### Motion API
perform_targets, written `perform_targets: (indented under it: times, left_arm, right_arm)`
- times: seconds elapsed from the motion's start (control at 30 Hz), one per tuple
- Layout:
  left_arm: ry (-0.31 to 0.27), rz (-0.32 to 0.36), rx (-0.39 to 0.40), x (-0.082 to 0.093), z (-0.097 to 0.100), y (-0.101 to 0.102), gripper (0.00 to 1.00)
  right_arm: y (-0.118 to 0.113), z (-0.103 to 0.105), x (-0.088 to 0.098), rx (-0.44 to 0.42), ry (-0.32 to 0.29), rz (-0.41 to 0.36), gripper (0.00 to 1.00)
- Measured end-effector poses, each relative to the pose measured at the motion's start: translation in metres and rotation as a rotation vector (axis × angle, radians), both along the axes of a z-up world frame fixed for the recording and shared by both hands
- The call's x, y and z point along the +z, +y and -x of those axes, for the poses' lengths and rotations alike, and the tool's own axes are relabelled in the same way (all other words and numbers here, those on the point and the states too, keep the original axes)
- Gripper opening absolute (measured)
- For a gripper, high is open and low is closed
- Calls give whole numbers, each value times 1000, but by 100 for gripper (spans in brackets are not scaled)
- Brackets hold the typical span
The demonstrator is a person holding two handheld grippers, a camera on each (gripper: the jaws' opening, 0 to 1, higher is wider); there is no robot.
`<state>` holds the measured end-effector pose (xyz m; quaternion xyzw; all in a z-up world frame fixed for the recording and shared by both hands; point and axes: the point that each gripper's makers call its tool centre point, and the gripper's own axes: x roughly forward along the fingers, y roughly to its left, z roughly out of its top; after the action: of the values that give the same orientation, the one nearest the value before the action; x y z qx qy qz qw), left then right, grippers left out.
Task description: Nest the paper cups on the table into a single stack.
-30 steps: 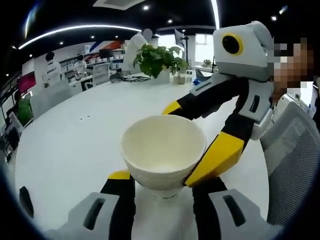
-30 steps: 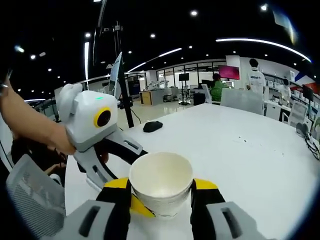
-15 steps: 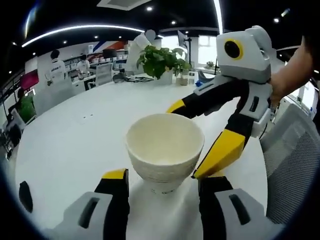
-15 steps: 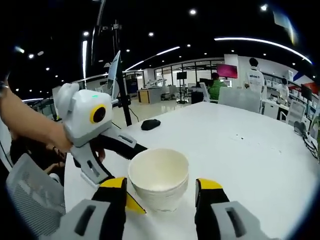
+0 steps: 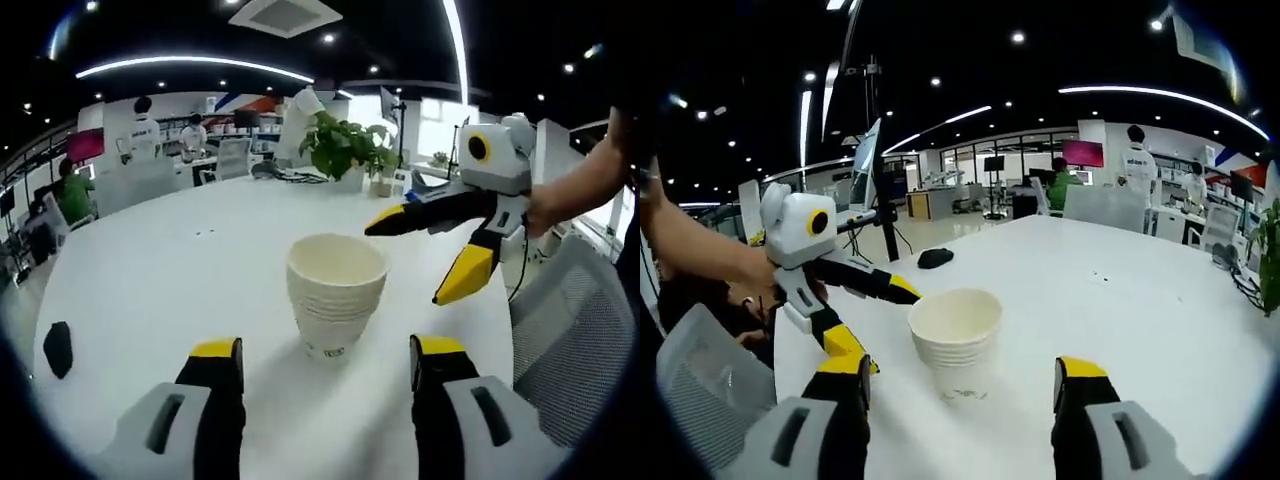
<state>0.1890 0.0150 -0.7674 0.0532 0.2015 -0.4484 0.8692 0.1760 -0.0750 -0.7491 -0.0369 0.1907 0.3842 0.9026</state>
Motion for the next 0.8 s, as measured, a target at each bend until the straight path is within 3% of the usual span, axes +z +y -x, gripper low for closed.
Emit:
perform_targets:
  times: [0.2, 0.43, 0.6, 0.8]
  left_arm:
    - [-21, 5, 37, 2, 12, 20, 73]
    - [-43, 41, 86, 13, 36, 33, 77]
    - [-28, 51, 117, 16, 54, 40, 82]
    - [-74, 23, 129, 23, 73, 43, 86]
  right_arm:
    - [-22, 15, 5, -54, -7, -45, 84]
    - [-39, 37, 0, -64, -19, -2, 90]
    - [-47, 49, -1, -58, -33, 28, 94]
    - [-48, 64, -6, -57, -24, 35, 100]
